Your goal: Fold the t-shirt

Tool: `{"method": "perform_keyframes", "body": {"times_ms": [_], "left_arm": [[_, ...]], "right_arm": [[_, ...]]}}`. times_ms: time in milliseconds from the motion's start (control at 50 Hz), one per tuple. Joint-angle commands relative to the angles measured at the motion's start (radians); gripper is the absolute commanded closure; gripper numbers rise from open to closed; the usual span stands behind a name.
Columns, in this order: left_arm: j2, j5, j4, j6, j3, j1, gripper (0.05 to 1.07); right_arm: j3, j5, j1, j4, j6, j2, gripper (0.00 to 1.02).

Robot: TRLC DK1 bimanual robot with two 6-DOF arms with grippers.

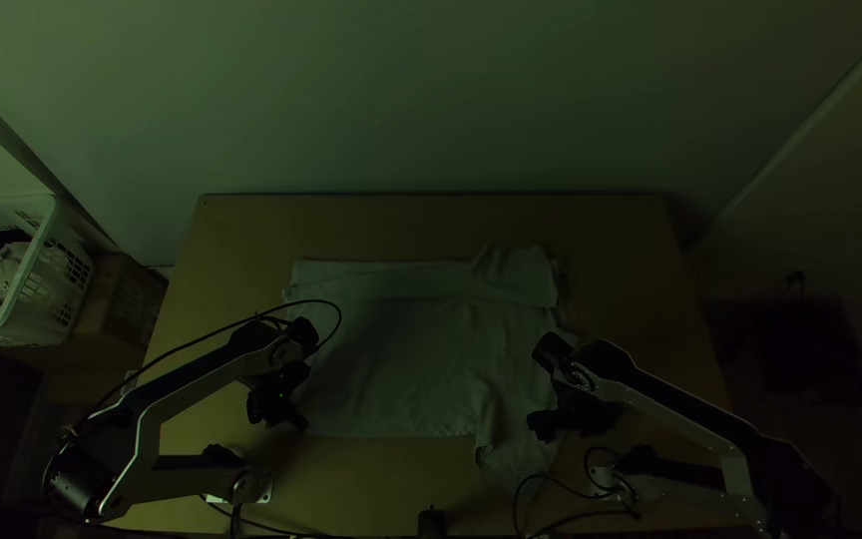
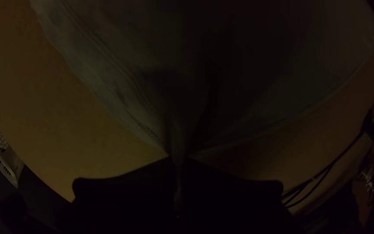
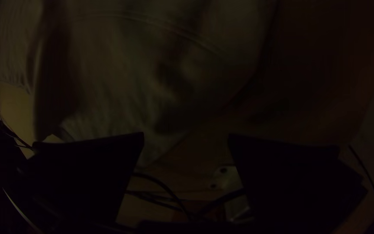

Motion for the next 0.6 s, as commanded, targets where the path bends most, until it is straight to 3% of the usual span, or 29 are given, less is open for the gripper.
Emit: {"method": "perform_keyframes", "body": {"times_ms": [0,240,300,400,420,580], "left_arm": [[-0.025,0.009,-0.010,0.020,-0.003,0.006,1.04],[-0.025,0.015,-0.006,0.022,-0.005,0.006,1.04],[-0.025,0.015,-0.006,0.022,-0.003,0.006,1.04],[-0.025,0.015,-0.003,0.024,-0.002,0.007,1.04],[-0.025,0.015,-0.002,0.024,-0.002,0.007,1.04],[-0.028,0.015,-0.003,0.027,0.003,0.023,1.04]], "right_arm": [[-0.020,-0.009,0.009,-0.005,-0.004,0.052,0.15],[-0.014,-0.027,0.078,0.020,0.002,0.109,0.23],[-0.011,-0.018,0.107,0.044,0.003,0.112,0.43],[-0.010,0.068,0.153,0.121,0.006,0.083,0.96],[-0.013,0.076,0.159,0.136,0.006,0.074,1.00],[0.021,0.080,0.153,0.113,-0.001,0.051,0.99]]}}
